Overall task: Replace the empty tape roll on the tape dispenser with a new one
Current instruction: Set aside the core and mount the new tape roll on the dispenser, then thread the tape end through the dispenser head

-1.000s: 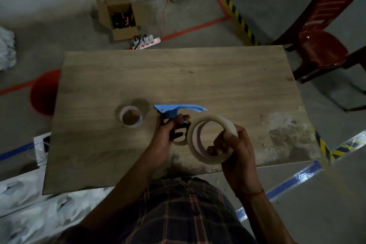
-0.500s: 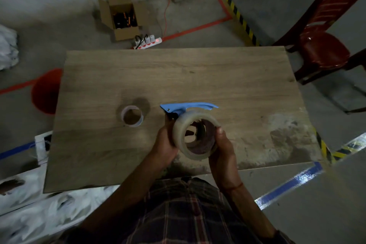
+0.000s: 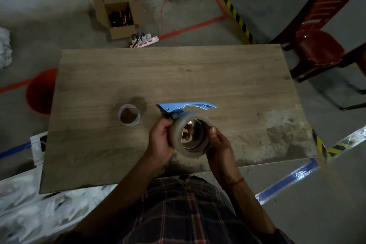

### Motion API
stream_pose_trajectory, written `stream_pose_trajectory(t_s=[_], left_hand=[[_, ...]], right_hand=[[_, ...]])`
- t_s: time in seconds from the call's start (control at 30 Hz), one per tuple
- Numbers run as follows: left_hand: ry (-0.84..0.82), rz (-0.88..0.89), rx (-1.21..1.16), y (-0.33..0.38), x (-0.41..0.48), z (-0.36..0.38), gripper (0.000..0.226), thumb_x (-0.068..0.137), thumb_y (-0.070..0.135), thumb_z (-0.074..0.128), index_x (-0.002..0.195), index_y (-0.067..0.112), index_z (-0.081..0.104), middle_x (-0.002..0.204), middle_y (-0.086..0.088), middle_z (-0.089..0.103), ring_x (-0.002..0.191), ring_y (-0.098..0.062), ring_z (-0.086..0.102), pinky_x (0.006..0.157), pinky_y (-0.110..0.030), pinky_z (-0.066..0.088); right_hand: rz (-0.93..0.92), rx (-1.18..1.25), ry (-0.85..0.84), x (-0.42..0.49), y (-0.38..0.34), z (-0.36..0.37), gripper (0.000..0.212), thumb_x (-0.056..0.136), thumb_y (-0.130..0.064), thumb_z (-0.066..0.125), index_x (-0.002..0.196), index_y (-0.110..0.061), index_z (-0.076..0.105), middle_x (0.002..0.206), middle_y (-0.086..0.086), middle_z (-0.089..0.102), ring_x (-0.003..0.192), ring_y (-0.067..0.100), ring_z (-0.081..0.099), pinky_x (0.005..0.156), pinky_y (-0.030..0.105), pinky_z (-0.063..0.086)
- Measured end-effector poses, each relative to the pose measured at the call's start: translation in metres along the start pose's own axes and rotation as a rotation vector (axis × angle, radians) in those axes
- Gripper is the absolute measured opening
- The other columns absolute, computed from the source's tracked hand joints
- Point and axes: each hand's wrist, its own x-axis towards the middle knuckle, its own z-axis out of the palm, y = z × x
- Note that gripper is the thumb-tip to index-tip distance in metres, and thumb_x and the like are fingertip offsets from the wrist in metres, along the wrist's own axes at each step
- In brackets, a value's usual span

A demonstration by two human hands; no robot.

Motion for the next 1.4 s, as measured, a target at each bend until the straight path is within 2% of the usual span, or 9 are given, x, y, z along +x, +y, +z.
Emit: stream_pose_trajectory(t_s=[0.17, 0.3, 0.43, 0.57, 0.7, 0.8, 1.07, 1.33, 1.4], left_hand=[[0.001, -0.035, -0.025, 0.006, -0.001, 0.003, 0.032, 0.084, 0.019, 0.043, 0.093, -0.007, 0.06, 0.064, -0.013, 0.065, 0.056, -0.021, 0.06, 0.053, -0.027, 0.051], [0.028, 0.014, -0.004, 0.003, -0.001, -0.002, 0.031, 0.087, 0.016, 0.039, 0.073, 0.0, 0.06, 0.051, -0.006, 0.06, 0.046, -0.015, 0.055, 0.046, -0.022, 0.044], [0.033, 0.083, 0.128, -0.001, -0.001, -0.004, 0.043, 0.077, 0.022, 0.05, 0.106, -0.009, 0.054, 0.059, -0.009, 0.064, 0.049, -0.016, 0.058, 0.048, -0.023, 0.047], [0.063, 0.143, 0.291, -0.004, -0.002, -0.008, 0.065, 0.063, 0.031, 0.06, 0.11, -0.011, 0.048, 0.079, -0.019, 0.057, 0.06, -0.012, 0.063, 0.057, -0.022, 0.051], [0.004, 0.247, 0.39, -0.009, -0.006, -0.009, 0.014, 0.09, 0.003, 0.04, 0.098, 0.005, 0.052, 0.079, 0.005, 0.074, 0.071, 0.004, 0.067, 0.067, -0.015, 0.051], [-0.038, 0.253, 0.476, -0.007, -0.007, -0.01, 0.039, 0.075, 0.025, 0.051, 0.113, 0.015, 0.051, 0.098, 0.019, 0.074, 0.094, 0.003, 0.066, 0.081, -0.017, 0.051], [0.012, 0.246, 0.621, -0.005, -0.013, -0.013, 0.062, 0.078, 0.037, 0.051, 0.134, 0.011, 0.041, 0.128, -0.001, 0.055, 0.116, -0.009, 0.057, 0.101, -0.033, 0.044], [0.044, 0.186, 0.681, -0.007, -0.012, -0.005, 0.057, 0.087, 0.043, 0.046, 0.138, 0.023, 0.031, 0.134, -0.004, 0.052, 0.123, -0.018, 0.053, 0.104, -0.04, 0.043], [0.049, 0.17, 0.671, -0.008, -0.01, -0.003, 0.061, 0.088, 0.039, 0.045, 0.141, 0.013, 0.03, 0.123, 0.002, 0.057, 0.111, -0.003, 0.058, 0.099, -0.039, 0.045]], right_hand=[[0.02, -0.033, -0.059, 0.001, -0.003, -0.009, 0.069, 0.081, -0.057, 0.07, 0.124, -0.004, 0.065, 0.122, 0.015, 0.071, 0.113, 0.022, 0.066, 0.094, 0.031, 0.053], [0.062, -0.121, -0.138, -0.002, -0.015, -0.018, 0.035, 0.096, -0.028, 0.052, 0.123, -0.013, 0.068, 0.122, 0.006, 0.072, 0.114, 0.02, 0.067, 0.088, 0.034, 0.054], [0.073, -0.23, -0.026, 0.0, -0.033, -0.009, 0.03, 0.102, -0.023, 0.049, 0.11, -0.012, 0.075, 0.113, 0.011, 0.074, 0.108, 0.027, 0.069, 0.086, 0.039, 0.056], [0.207, -0.249, -0.016, 0.008, -0.054, 0.003, 0.03, 0.098, -0.023, 0.051, 0.105, -0.007, 0.076, 0.102, 0.012, 0.077, 0.093, 0.023, 0.07, 0.075, 0.033, 0.054], [0.328, -0.25, -0.016, 0.016, -0.065, 0.011, 0.028, 0.091, -0.029, 0.065, 0.106, -0.007, 0.075, 0.096, 0.008, 0.075, 0.086, 0.019, 0.068, 0.073, 0.034, 0.054], [0.341, -0.234, 0.016, 0.018, -0.067, 0.018, 0.024, 0.089, -0.023, 0.07, 0.107, -0.007, 0.073, 0.083, 0.003, 0.07, 0.072, 0.011, 0.064, 0.061, 0.027, 0.049], [0.218, -0.205, 0.12, 0.019, -0.056, 0.028, 0.016, 0.086, -0.004, 0.071, 0.071, -0.011, 0.069, 0.069, -0.001, 0.065, 0.046, -0.004, 0.061, 0.045, 0.01, 0.047], [-0.027, -0.209, 0.177, 0.003, -0.042, 0.024, 0.001, 0.08, -0.009, 0.079, 0.081, -0.01, 0.079, 0.089, 0.011, 0.075, 0.083, 0.011, 0.072, 0.076, 0.026, 0.057], [-0.138, -0.297, 0.188, 0.001, -0.04, 0.017, 0.004, 0.08, -0.016, 0.081, 0.084, -0.015, 0.08, 0.099, 0.008, 0.075, 0.096, 0.018, 0.072, 0.084, 0.037, 0.057]])
